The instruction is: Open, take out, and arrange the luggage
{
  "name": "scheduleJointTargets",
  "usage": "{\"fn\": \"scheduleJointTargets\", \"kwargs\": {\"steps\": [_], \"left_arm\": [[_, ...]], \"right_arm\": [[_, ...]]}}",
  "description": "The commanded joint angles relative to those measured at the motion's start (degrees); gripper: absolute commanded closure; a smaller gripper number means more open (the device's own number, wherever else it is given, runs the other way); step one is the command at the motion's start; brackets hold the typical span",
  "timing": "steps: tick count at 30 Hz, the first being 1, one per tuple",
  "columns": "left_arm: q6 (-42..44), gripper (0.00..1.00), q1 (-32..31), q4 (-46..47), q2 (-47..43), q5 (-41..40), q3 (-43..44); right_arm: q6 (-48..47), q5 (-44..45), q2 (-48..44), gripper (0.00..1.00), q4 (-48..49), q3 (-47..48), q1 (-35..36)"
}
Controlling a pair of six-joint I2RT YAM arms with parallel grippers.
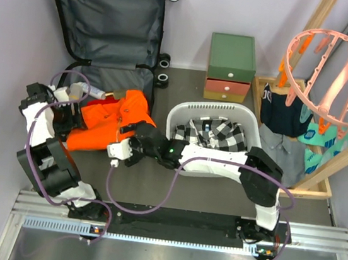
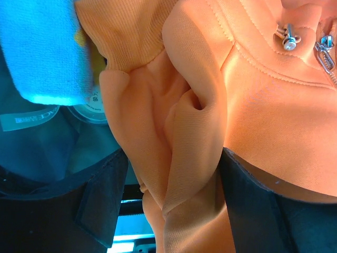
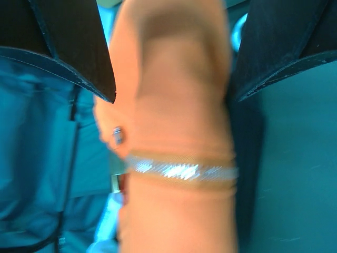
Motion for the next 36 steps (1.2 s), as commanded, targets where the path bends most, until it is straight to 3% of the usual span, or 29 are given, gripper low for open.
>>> {"fn": "scheduleJointTargets", "kwargs": {"steps": [1, 5, 8, 10, 15, 17, 18, 20, 25, 30, 36], "left_arm": [[1.2, 0.26, 0.2, -2.2, -1.3, 1.5, -1.2], [1.5, 0.25, 0.2, -3.0, -1.3, 2.8, -1.4], [1.7, 0.26, 0.2, -3.3, -1.6, 4.0, -1.9], [1.7, 0.27, 0.1, -3.4, -1.6, 4.7, -2.5], [2.0, 0.27, 0.0, -3.8, -1.7, 6.3, -3.9], [2.2, 0.27, 0.0, -4.1, -1.8, 6.3, -4.1], [2.3, 0.27, 0.0, -4.2, -2.0, 6.3, -4.1], [2.1, 0.27, 0.1, -4.5, -2.1, 7.0, -3.8], [2.6, 0.27, 0.1, -7.6, -1.3, 10.2, -2.3], [4.3, 0.24, 1.7, -9.4, 0.9, 7.1, 8.3], [3.6, 0.19, 1.7, -10.9, 3.5, 7.9, 13.3]], "right_arm": [[-5.1, 5.6, 4.7, 0.11, 0.6, 7.7, -0.1], [-5.7, 11.2, 8.0, 0.13, -4.2, 11.7, -0.5], [-5.3, 12.1, 8.0, 0.24, -7.8, 13.8, -0.6], [-5.1, 10.7, 7.4, 0.39, -8.7, 13.6, -0.6], [-3.6, 10.0, 9.0, 0.51, -13.5, 16.6, -0.9], [-2.7, 10.9, 10.2, 0.64, -15.0, 18.3, -1.1], [-2.2, 11.1, 10.6, 0.82, -15.8, 20.1, -1.2], [1.0, 11.2, 11.2, 1.00, -16.1, 22.1, -1.3], [9.9, 8.1, 12.0, 1.00, -18.7, 31.3, -2.9], [19.2, 5.9, 14.1, 1.00, -19.8, 39.7, -5.4], [24.4, 3.8, 15.6, 1.00, -19.5, 41.6, -8.2]]}}
